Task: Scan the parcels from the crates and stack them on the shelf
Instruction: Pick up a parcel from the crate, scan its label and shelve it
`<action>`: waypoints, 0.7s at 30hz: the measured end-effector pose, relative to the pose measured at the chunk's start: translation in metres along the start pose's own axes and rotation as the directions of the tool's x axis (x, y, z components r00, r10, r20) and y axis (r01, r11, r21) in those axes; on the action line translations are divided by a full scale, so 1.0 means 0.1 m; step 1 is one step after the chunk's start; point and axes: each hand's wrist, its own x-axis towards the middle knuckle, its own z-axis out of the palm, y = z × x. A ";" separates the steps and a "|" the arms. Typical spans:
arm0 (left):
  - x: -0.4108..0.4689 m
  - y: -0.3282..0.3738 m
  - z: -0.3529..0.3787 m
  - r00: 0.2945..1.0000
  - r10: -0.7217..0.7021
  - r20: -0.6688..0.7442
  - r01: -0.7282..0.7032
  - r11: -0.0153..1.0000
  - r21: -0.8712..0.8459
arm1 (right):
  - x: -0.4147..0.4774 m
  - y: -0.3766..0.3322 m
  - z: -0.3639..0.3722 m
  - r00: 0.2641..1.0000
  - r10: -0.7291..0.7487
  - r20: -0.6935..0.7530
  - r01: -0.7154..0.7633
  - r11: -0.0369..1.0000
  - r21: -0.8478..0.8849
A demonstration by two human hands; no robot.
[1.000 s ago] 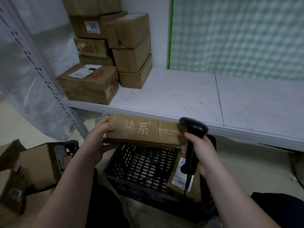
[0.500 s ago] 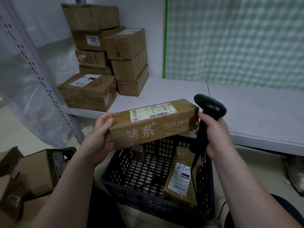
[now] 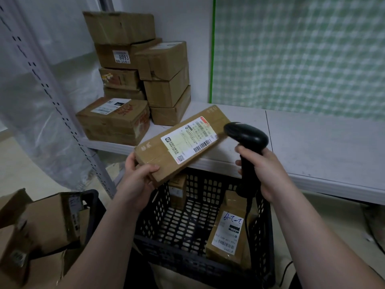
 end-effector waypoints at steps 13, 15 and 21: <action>0.15 -0.10 -0.02 0.991 -0.040 -0.124 0.048 0.997 0.057 | -0.01 0.11 0.06 0.998 -0.038 0.048 0.056 0.879 -0.473; 0.16 -0.12 -0.04 0.990 -0.049 -0.132 0.057 0.997 0.060 | 0.00 0.10 0.05 0.996 -0.071 0.048 0.086 0.849 -0.522; 0.18 -0.12 -0.06 0.990 -0.056 -0.130 0.065 0.996 0.062 | -0.01 0.07 0.06 0.991 -0.123 0.059 0.134 0.801 -0.584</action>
